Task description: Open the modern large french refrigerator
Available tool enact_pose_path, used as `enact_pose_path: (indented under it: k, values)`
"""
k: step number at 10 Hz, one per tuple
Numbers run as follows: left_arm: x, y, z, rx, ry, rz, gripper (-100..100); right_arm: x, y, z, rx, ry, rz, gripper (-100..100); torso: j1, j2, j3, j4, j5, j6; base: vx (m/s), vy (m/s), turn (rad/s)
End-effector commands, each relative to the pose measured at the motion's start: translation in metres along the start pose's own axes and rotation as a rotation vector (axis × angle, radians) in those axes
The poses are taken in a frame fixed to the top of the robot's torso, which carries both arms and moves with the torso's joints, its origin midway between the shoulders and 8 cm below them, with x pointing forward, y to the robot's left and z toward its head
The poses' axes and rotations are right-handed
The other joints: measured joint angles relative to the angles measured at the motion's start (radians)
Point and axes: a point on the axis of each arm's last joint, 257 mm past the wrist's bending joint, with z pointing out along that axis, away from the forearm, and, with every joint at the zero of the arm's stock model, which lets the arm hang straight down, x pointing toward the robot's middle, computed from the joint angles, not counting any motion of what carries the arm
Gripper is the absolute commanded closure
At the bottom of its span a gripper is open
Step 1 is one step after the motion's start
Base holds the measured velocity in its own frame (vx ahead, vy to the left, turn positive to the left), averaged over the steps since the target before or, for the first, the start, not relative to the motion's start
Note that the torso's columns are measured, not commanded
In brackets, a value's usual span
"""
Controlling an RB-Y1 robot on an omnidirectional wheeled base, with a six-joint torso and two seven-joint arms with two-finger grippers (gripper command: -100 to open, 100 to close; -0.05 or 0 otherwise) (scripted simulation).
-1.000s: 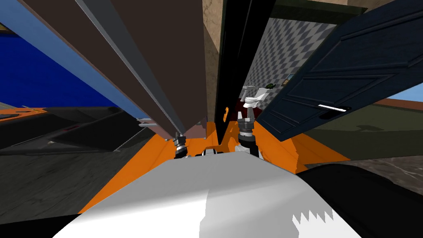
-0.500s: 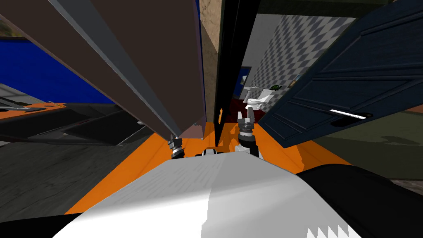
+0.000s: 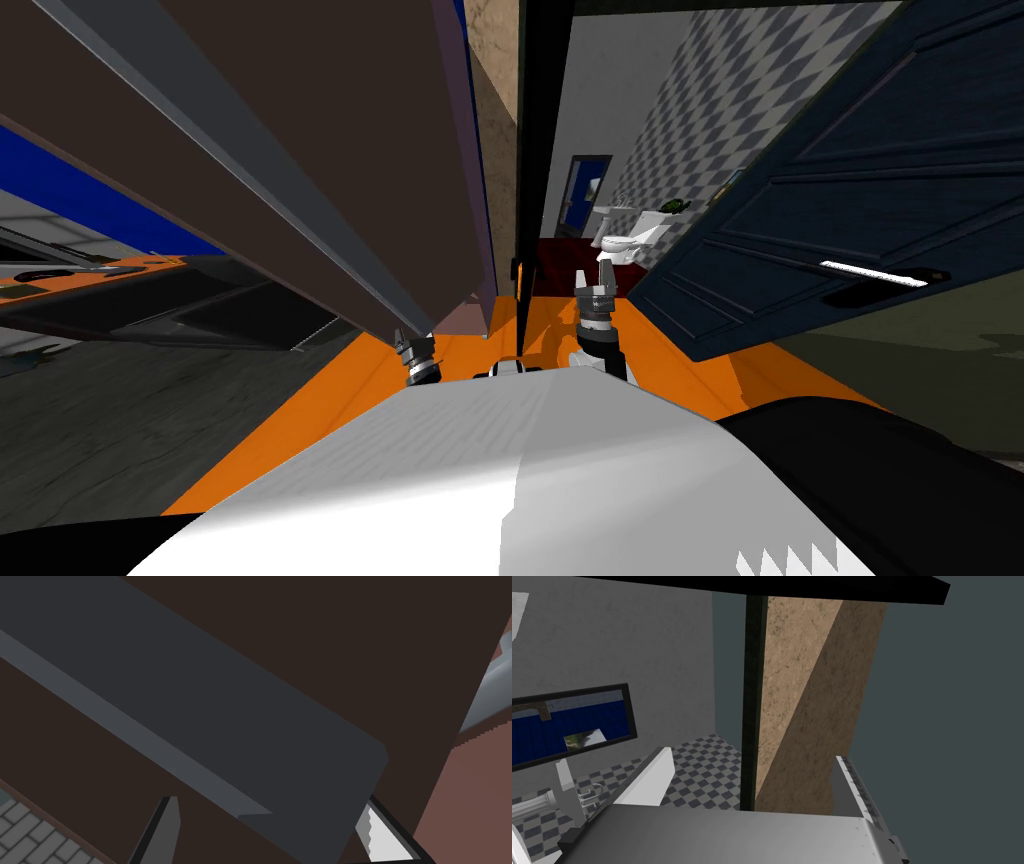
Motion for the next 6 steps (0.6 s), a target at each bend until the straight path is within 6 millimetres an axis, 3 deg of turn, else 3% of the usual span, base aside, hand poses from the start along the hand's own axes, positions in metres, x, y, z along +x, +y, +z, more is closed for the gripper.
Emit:
enact_pose_path:
  k: [1, 6]
  values:
    - [0.006, -0.015, 0.01, 0.025, 0.009, -0.01, -100, 0.0, 0.0, 0.0, 0.0, 0.0, 0.0, 0, -0.006, -0.001, 0.0, -0.003, 0.001, 0.0, 0.005, 0.046, 0.006]
    - [0.01, -0.027, 0.015, 0.021, 0.008, -0.019, -100, 0.0, 0.0, 0.0, 0.0, 0.0, 0.0, 0, -0.019, 0.004, 0.003, -0.001, -0.003, 0.002, 0.005, 0.003, 0.013]
